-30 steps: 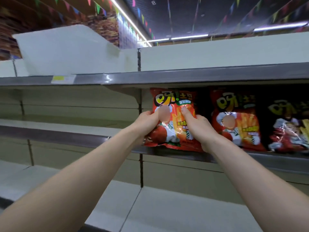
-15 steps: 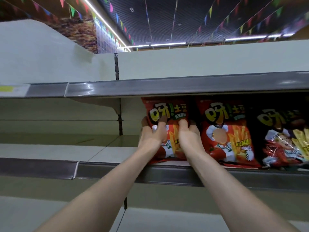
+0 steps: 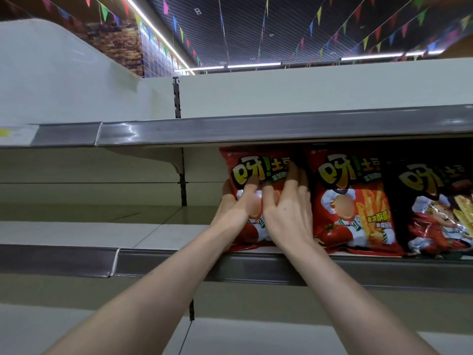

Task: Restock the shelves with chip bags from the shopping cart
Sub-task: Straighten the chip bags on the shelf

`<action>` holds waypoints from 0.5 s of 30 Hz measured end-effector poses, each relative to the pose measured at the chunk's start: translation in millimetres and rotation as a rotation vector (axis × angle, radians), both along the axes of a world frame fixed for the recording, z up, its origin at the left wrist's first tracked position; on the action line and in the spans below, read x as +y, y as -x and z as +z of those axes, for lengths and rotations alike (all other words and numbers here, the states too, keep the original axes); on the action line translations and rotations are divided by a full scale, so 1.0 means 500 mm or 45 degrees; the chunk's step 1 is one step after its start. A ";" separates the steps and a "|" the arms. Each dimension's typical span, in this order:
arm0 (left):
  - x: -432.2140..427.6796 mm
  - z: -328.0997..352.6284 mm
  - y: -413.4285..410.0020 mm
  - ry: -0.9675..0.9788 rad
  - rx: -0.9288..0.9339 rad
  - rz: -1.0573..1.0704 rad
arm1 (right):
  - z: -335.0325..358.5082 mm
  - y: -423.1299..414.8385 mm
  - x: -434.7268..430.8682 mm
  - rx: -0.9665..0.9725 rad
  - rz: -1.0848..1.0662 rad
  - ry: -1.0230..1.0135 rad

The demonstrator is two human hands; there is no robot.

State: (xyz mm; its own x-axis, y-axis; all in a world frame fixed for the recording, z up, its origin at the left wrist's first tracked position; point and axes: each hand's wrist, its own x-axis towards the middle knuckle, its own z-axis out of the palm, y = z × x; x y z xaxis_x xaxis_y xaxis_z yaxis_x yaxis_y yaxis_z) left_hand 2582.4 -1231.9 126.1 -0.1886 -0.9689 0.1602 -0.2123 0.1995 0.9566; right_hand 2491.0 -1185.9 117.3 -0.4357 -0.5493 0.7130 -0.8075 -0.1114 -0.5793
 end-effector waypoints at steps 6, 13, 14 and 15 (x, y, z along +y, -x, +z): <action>-0.010 0.012 -0.003 -0.127 0.220 -0.143 | -0.004 -0.004 -0.018 0.652 -0.272 0.100; -0.037 0.010 0.004 -0.114 0.238 -0.248 | -0.006 -0.005 -0.022 0.772 -0.330 0.167; -0.038 0.009 0.006 -0.108 0.232 -0.272 | -0.005 -0.008 -0.023 0.781 -0.316 0.164; -0.039 0.008 0.008 -0.112 0.230 -0.286 | -0.004 -0.009 -0.024 0.788 -0.307 0.140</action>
State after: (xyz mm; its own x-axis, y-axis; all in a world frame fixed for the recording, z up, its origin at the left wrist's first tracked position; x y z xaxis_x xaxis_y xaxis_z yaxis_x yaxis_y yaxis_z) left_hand 2578.2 -1251.2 130.1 -0.3759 -0.9178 0.1282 0.0028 0.1372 0.9905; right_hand 2495.6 -1197.8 115.4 -0.0301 -0.3975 0.9171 -0.9966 0.0818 0.0028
